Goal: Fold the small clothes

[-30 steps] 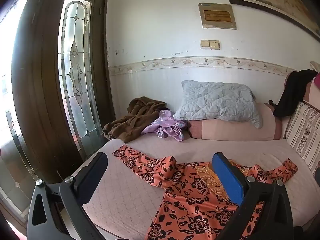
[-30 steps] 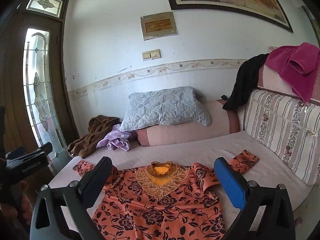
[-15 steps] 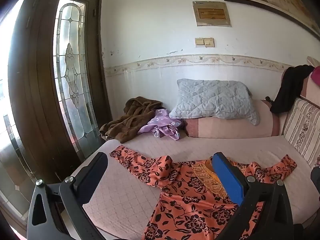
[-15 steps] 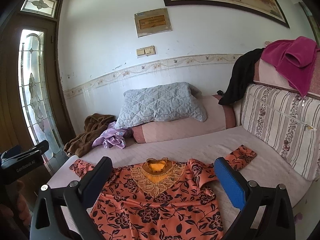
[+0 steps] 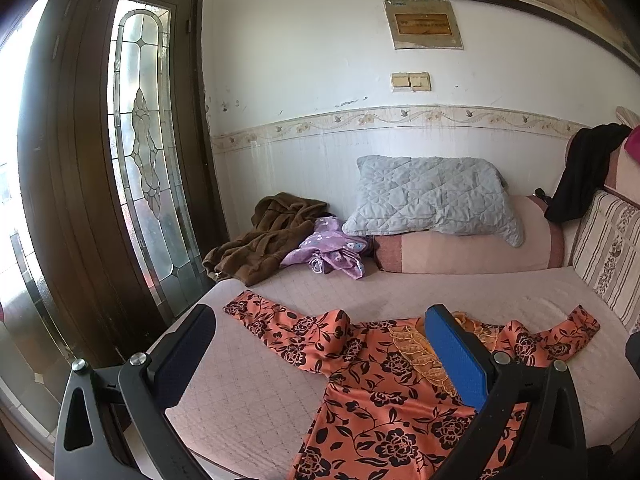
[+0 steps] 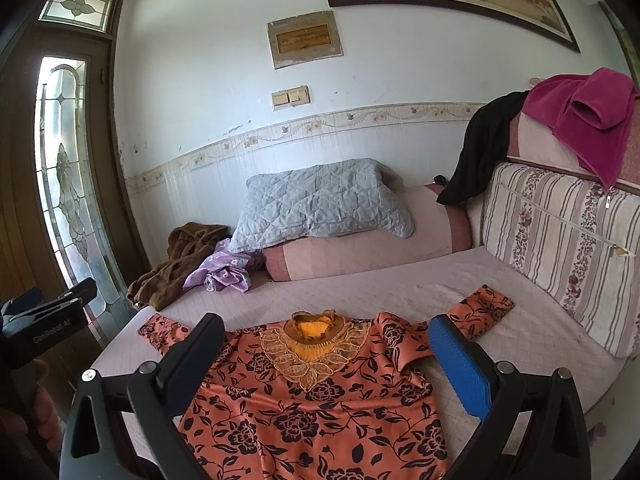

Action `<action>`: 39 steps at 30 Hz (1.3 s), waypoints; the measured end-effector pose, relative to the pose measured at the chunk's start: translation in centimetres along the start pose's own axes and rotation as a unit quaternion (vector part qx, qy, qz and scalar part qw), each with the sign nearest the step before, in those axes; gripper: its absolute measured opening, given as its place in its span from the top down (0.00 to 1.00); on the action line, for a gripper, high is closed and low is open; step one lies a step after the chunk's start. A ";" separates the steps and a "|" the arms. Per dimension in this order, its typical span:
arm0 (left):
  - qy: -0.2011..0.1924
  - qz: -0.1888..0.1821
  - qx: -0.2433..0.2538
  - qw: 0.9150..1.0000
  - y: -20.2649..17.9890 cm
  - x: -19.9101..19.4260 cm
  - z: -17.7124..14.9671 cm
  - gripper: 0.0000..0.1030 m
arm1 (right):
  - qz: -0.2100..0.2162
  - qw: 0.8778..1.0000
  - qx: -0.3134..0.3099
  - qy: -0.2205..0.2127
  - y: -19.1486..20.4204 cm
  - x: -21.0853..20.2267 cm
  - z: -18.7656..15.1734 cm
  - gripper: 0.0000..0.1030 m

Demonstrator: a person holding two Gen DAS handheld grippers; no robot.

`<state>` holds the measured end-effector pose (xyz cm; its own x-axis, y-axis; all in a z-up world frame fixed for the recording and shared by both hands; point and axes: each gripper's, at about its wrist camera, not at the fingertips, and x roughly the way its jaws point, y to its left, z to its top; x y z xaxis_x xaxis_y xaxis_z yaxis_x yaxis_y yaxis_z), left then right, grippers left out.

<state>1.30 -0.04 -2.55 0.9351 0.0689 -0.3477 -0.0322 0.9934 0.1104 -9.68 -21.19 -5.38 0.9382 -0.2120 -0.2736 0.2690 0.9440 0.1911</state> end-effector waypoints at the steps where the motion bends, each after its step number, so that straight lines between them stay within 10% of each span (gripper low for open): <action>1: 0.001 -0.001 -0.001 1.000 0.2 0.0 -0.1 0.00 | 0.001 1.000 0.002 0.002 0.0 0.0 0.0 0.00; 39: 0.004 0.003 0.012 1.000 -1.0 0.7 0.4 0.00 | -0.018 0.999 0.005 0.026 -0.8 0.7 -0.3 0.00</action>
<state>2.10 -1.00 -2.56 0.9321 0.0751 -0.3543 -0.0288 0.9905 0.1343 -9.28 -22.04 -6.01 0.9154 -0.2315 -0.3293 0.3046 0.9332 0.1906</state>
